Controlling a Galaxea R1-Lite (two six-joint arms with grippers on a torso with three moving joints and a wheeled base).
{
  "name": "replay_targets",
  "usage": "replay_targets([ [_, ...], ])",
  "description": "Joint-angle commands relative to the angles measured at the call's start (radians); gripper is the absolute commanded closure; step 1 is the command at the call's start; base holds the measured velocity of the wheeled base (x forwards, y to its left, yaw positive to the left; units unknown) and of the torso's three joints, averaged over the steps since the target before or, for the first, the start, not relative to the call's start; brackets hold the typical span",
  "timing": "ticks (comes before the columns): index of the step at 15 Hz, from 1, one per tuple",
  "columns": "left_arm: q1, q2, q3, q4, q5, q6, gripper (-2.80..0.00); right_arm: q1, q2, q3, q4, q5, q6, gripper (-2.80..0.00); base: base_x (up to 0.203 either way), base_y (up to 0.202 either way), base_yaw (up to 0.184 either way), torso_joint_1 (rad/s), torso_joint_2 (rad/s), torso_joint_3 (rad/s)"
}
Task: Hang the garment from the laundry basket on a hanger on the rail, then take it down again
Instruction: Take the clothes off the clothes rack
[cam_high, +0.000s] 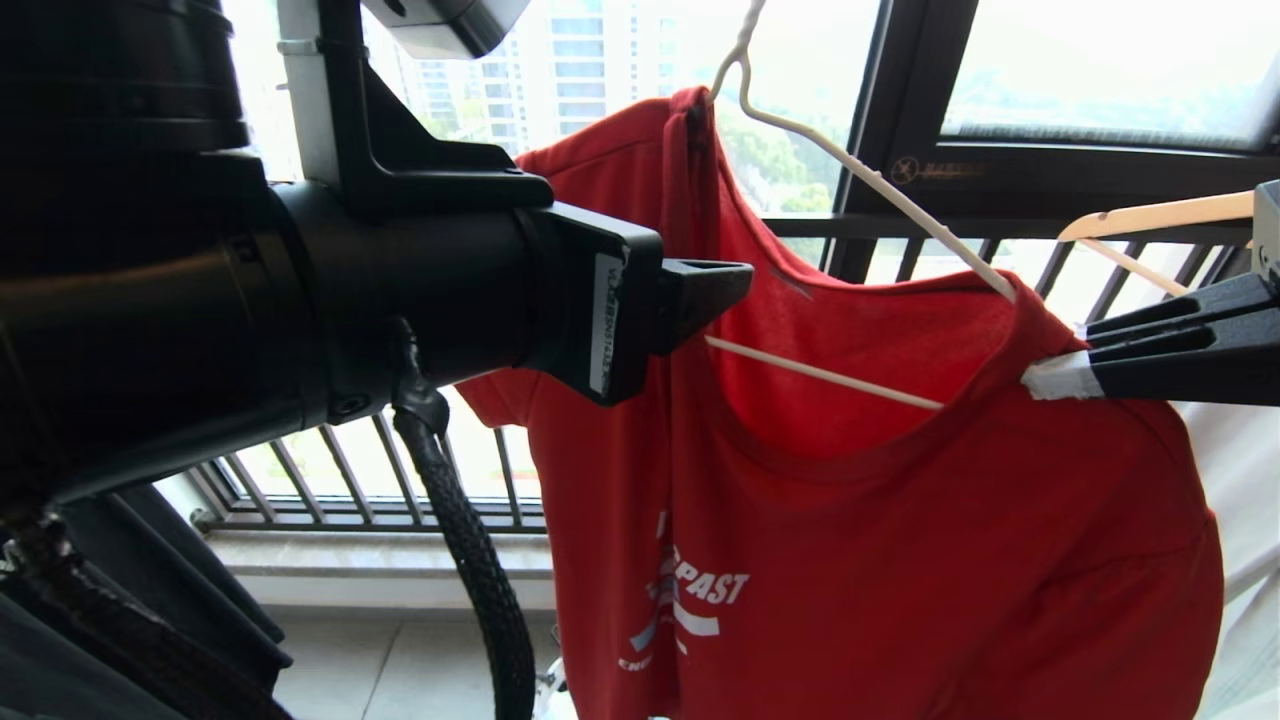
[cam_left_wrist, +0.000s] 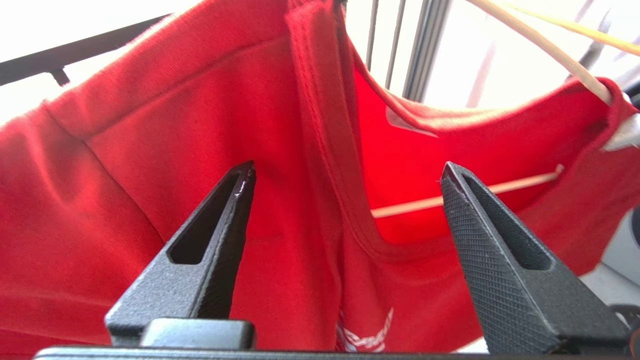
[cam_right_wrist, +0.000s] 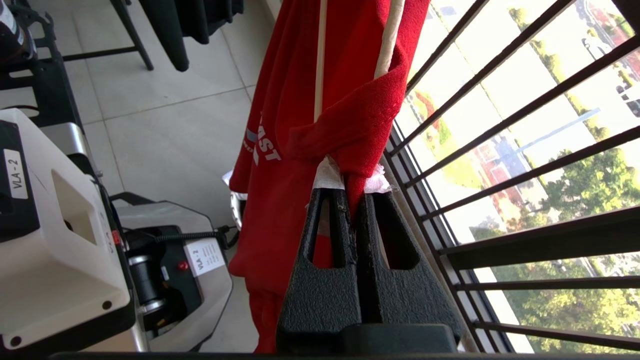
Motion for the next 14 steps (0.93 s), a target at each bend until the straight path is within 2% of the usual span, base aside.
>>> replay_targets([
  [1, 0.026, 0.053, -0.015, -0.043, 0.017, 0.019, 0.00, 0.000, -0.010, 0.005, 0.005, 0.003, -0.004, 0.00, 0.000, 0.000, 0.000, 0.000, 0.00, 0.000],
  [3, 0.056, 0.076, -0.020, -0.062, 0.020, 0.053, 0.00, 0.000, -0.012, 0.005, 0.005, 0.003, -0.004, 0.00, 0.000, 0.000, 0.000, 0.000, 0.00, 0.000],
  [7, 0.090, 0.099, -0.068, -0.069, 0.018, 0.058, 0.00, 0.000, -0.017, 0.007, 0.006, 0.003, -0.004, 0.00, 0.000, 0.000, 0.000, 0.000, 0.00, 0.000],
  [12, 0.087, -0.005, -0.053, -0.072, 0.018, 0.049, 0.00, 0.000, -0.010, 0.008, 0.006, -0.027, -0.005, 0.00, 0.000, 0.000, 0.000, 0.000, 0.00, 0.000],
  [14, 0.087, -0.053, -0.052, -0.078, 0.040, 0.043, 0.00, 0.001, -0.008, 0.010, 0.006, -0.040, -0.005, 0.00, 0.000, 0.000, 0.000, 0.000, 0.00, 0.000],
])
